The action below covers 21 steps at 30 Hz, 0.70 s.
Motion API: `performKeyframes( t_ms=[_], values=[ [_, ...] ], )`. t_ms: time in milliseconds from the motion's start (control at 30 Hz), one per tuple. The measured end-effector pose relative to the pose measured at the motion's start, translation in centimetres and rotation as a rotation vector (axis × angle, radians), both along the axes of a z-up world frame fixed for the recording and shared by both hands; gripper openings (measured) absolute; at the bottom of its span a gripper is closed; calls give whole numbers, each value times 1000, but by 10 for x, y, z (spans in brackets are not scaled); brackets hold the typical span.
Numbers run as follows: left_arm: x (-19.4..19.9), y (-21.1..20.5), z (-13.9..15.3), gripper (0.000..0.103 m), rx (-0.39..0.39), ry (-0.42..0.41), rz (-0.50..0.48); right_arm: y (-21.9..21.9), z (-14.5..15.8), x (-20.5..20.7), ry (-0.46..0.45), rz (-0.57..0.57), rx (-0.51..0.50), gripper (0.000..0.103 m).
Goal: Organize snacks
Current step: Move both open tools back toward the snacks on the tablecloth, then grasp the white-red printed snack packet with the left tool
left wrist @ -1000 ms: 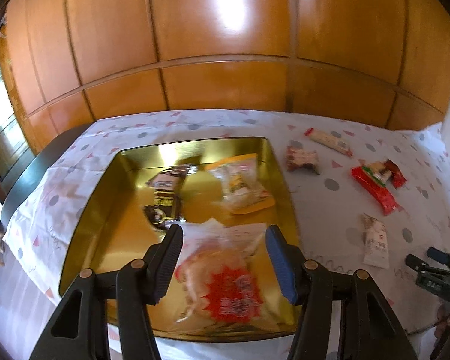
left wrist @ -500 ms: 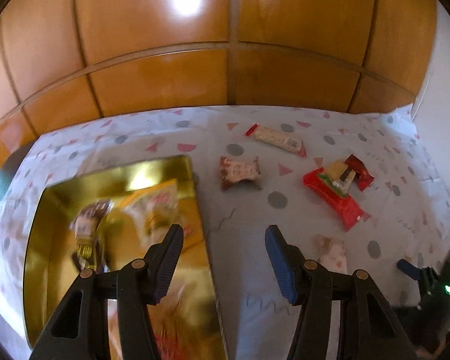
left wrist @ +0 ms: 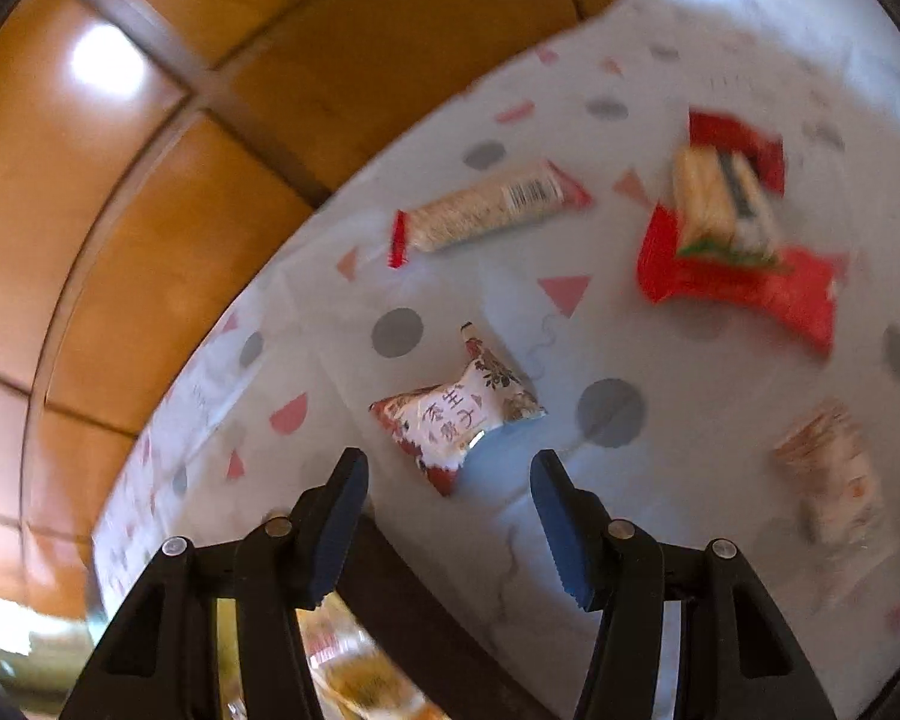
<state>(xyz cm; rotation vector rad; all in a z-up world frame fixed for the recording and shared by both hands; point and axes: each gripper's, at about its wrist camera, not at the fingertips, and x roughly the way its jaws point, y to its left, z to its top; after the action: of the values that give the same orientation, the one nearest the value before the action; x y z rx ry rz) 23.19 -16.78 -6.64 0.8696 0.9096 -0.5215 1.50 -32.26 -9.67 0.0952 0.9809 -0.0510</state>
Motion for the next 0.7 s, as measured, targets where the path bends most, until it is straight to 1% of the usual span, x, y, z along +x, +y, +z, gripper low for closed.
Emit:
performKeyframes(
  t_ms=[100,167,200,267,300,367,433,600,700],
  values=[
    [13,-8,-14,58,31,10,-25,-1,-1,3,0,7,1,103],
    [22,-10,-21,58,40,25,-27,-2,-1,4,0,10,1,103],
    [28,-11,-24,56,29,42,-20,-2,-1,4,-1,14,2,103],
    [35,-11,-21,32,-15,93,-5,-3,-1,4,-7,11,6,101],
    [38,-11,-20,17,-32,118,9,-4,-1,4,-12,6,5,99],
    [37,-13,-20,15,-49,124,13,-7,0,4,-18,0,5,93],
    [35,-12,-18,12,-100,165,42,-9,1,4,-21,4,6,89],
    [11,-10,-3,9,-268,229,137,-10,2,5,-11,28,6,89],
    [-11,-8,8,8,-345,247,183,-13,3,5,-8,34,20,87]
  ],
)
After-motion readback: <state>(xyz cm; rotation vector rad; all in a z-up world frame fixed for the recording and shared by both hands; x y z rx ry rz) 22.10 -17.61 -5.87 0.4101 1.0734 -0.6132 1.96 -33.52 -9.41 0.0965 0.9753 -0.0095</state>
